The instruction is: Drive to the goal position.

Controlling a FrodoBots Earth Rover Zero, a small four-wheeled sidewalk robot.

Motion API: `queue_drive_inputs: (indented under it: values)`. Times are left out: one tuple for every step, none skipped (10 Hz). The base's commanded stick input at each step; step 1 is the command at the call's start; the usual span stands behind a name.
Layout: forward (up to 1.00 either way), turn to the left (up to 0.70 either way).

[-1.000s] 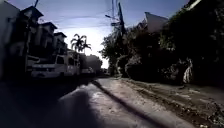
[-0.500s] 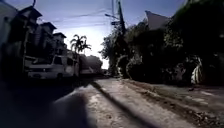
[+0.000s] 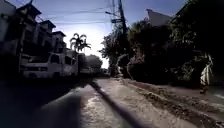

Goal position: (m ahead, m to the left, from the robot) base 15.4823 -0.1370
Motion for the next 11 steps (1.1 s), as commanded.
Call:
queue_drive_inputs:
  values:
    - [0.70,0.00]
    - [0.70,0.00]
    - [0.70,0.00]
    - [0.70,0.00]
    - [0.70,0.00]
    - [0.70,0.00]
    - [0.70,0.00]
    - [0.70,-0.21]
    - [0.70,-0.35]
    - [0.70,-0.15]
    - [0.70,0.00]
